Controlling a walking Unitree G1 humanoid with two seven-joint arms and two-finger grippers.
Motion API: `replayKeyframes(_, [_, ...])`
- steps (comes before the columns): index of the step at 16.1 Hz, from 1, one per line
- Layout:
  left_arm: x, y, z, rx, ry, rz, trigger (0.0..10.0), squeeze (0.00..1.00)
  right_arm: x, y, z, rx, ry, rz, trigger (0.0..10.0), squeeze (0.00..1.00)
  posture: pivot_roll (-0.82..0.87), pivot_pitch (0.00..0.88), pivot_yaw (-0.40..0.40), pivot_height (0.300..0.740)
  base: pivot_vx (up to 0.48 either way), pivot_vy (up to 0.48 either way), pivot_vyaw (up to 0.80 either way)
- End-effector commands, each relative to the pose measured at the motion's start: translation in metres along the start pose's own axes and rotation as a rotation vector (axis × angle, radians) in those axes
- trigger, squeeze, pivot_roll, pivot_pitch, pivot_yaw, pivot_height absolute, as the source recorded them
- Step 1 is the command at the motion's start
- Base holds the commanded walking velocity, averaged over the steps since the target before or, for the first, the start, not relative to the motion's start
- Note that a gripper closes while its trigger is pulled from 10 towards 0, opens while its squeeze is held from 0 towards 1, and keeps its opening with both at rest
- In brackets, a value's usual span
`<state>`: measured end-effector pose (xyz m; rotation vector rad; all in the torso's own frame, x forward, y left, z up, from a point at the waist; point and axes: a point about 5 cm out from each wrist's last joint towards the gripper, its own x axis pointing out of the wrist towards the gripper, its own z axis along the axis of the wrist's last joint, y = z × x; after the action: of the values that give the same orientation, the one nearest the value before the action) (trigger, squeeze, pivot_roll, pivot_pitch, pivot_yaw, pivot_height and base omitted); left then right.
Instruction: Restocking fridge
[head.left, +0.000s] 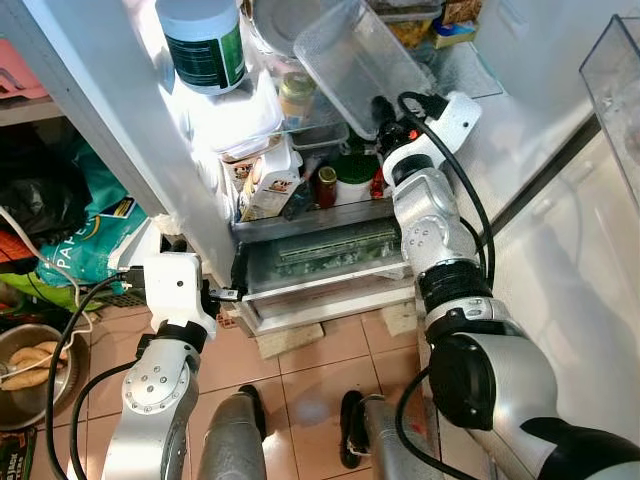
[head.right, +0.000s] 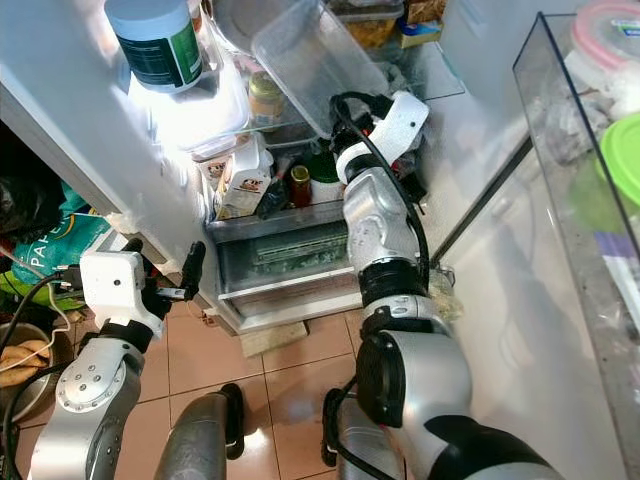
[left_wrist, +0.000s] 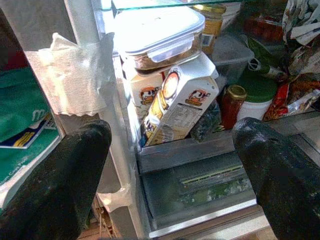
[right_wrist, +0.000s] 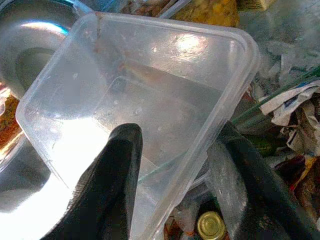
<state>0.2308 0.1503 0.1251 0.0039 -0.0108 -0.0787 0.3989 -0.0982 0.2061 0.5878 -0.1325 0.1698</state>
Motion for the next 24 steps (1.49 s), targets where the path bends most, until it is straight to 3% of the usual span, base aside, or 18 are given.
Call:
replayKeyframes(1, [-0.001, 0.003, -0.005, 0.006, 0.017, 0.010, 10.0, 0.00, 0.002, 0.005, -0.002, 0.008, 0.016, 0.002, 0.0, 0.00, 0.23, 0.191, -0.001, 0.740, 0.000, 0.000, 0.00])
replayKeyframes(20, [0.001, 0.003, -0.005, 0.009, 0.014, 0.008, 10.0, 0.00, 0.000, -0.005, -0.004, 0.054, 0.025, -0.071, 0.0, 0.00, 0.22, 0.186, 0.004, 0.740, 0.000, 0.000, 0.00])
replayKeyframes(24, [0.000, 0.003, -0.006, 0.007, 0.013, 0.002, 10.0, 0.00, 0.000, -0.014, 0.012, 0.085, -0.064, -0.123, 0.0, 0.00, 0.22, 0.182, 0.004, 0.740, 0.000, 0.000, 0.00])
